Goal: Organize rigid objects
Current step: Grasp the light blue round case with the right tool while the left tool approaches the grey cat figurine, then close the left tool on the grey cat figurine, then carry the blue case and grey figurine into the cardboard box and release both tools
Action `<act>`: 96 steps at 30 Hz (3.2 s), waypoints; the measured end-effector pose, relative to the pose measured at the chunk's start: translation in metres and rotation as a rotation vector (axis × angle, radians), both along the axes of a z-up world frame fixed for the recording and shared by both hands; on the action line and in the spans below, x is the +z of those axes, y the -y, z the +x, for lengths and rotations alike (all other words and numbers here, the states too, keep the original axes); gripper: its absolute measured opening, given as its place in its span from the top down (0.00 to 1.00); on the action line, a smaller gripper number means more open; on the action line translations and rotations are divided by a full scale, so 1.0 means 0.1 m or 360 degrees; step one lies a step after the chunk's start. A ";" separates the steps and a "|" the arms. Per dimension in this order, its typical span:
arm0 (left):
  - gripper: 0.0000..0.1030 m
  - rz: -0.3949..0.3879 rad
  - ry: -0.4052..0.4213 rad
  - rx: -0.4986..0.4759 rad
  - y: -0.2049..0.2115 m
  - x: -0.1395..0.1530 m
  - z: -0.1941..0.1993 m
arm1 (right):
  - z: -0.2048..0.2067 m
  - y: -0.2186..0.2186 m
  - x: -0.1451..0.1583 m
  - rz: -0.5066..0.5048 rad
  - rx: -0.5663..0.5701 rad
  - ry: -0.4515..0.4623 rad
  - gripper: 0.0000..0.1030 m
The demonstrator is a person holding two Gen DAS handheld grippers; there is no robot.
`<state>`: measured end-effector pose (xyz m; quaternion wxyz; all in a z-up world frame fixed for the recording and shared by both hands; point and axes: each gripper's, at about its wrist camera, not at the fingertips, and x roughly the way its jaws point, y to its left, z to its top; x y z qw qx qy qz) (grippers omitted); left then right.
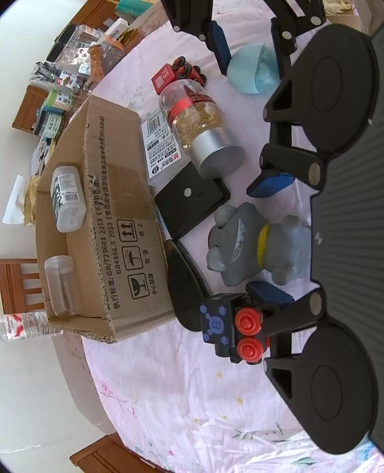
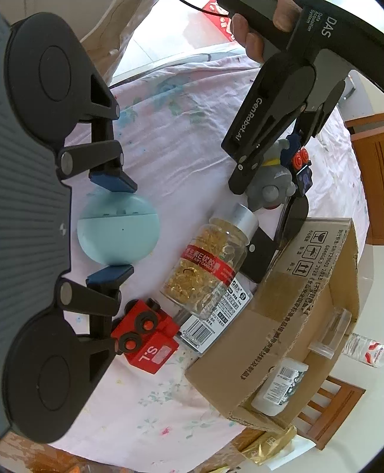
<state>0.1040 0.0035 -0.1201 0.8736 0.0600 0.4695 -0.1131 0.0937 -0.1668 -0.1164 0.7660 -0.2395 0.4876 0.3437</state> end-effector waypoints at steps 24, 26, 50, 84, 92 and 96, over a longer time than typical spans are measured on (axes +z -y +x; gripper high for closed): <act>0.49 -0.0002 -0.0044 0.0001 -0.01 0.18 -0.04 | 0.04 0.12 0.14 0.0040 -0.0117 0.0005 0.44; 0.50 -0.0002 -0.0048 -0.0008 -0.02 0.23 -0.05 | 0.05 0.12 0.17 0.0048 -0.0126 0.0005 0.44; 0.51 -0.0047 0.0143 -0.0139 -0.08 1.05 0.03 | 0.80 0.15 0.98 0.0214 -0.0241 0.0352 0.44; 0.50 -0.0007 0.0242 -0.0200 -0.05 1.37 1.11 | 1.38 0.23 0.98 0.0351 -0.0759 0.0418 0.00; 0.37 0.0039 0.0184 -0.0220 0.05 1.13 1.72 | 1.16 0.27 1.11 0.0351 -0.0808 0.0457 0.00; 0.16 0.0064 0.0265 -0.0112 0.05 1.08 1.90 | 1.09 0.32 1.14 0.0341 -0.0859 0.0473 0.00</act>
